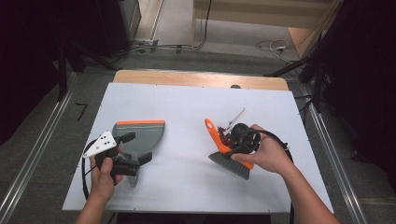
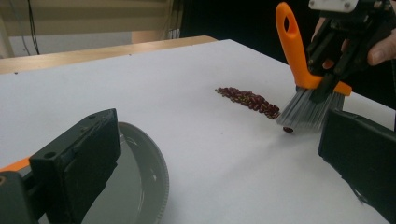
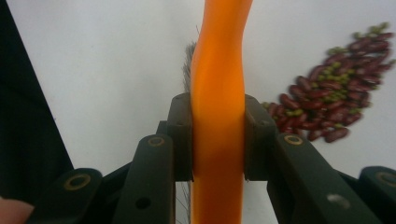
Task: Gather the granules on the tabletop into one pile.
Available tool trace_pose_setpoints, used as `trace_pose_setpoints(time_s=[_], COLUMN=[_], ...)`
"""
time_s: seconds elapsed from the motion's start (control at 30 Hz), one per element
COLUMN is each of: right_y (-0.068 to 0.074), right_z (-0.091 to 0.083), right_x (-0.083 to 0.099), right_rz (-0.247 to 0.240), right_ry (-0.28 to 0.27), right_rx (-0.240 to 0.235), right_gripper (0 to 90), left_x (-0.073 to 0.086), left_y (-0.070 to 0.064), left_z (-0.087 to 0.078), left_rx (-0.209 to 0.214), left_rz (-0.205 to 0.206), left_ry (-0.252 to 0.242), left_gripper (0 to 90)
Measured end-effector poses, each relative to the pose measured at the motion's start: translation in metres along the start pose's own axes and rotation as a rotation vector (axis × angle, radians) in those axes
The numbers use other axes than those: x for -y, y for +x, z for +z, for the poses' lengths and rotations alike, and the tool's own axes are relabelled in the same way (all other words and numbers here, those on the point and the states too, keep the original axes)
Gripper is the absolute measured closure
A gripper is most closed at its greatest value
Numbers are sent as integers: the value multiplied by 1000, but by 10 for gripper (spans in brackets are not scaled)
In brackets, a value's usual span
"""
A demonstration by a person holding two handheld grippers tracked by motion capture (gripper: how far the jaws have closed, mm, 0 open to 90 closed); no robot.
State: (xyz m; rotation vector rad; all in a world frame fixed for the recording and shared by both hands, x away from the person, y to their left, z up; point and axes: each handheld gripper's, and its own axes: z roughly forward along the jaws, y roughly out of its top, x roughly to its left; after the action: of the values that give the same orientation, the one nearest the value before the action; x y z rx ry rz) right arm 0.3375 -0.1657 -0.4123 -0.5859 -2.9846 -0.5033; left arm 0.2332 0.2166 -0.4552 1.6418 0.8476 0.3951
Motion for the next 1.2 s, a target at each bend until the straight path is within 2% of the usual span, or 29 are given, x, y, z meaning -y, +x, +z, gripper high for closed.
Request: trace_pose_setpoints(time_s=[0.1, 0.17, 0.2, 0.27, 0.47, 0.6, 0.63, 0.7, 0.97, 1.13, 1.17, 1.2], right_y=[5, 5, 3, -5, -26, -41, -43, -48, -66, -74, -77, -77], right_z=[15, 22, 23, 26, 28, 28, 29, 29, 27, 27, 27, 27], right_x=[-4, -6, -7, -8, -9, -10, -11, -14, -26, -29, -30, -30], right_rz=[-59, -84, -111, -86, -86, -64, -47, -63, -79, -45, -62, -46], right_ry=[40, 40, 29, 26, 6, -7, -13, -11, 5, -3, -6, -9], right_rx=[8, 23, 26, 43, 9, 8, 2, -4, 39, 30, 30, 29], right_gripper=[685, 686, 685, 680, 677, 676, 676, 676, 677, 676, 676, 676], left_x=[-1, -1, 0, 0, 0, -1, -1, 0, 0, 0, 0, 0], left_y=[0, -1, -1, 0, 0, 0, 0, -1, 0, 1, 1, 1], left_z=[1, 1, 1, 1, 0, 0, 0, 0, -1, -1, -1, -1], left_rx=[0, 2, 2, 2, -1, 0, -1, -1, -4, -4, -4, -4], left_rz=[3, 5, 3, 3, 3, 7, 6, 5, 8, 3, 3, 4], left_ry=[-1, 1, 2, 3, 0, -1, -1, -1, 1, 1, 0, 1], left_gripper=[0, 0, 0, 0, 0, 0, 0, 0, 0, 0, 0, 0])
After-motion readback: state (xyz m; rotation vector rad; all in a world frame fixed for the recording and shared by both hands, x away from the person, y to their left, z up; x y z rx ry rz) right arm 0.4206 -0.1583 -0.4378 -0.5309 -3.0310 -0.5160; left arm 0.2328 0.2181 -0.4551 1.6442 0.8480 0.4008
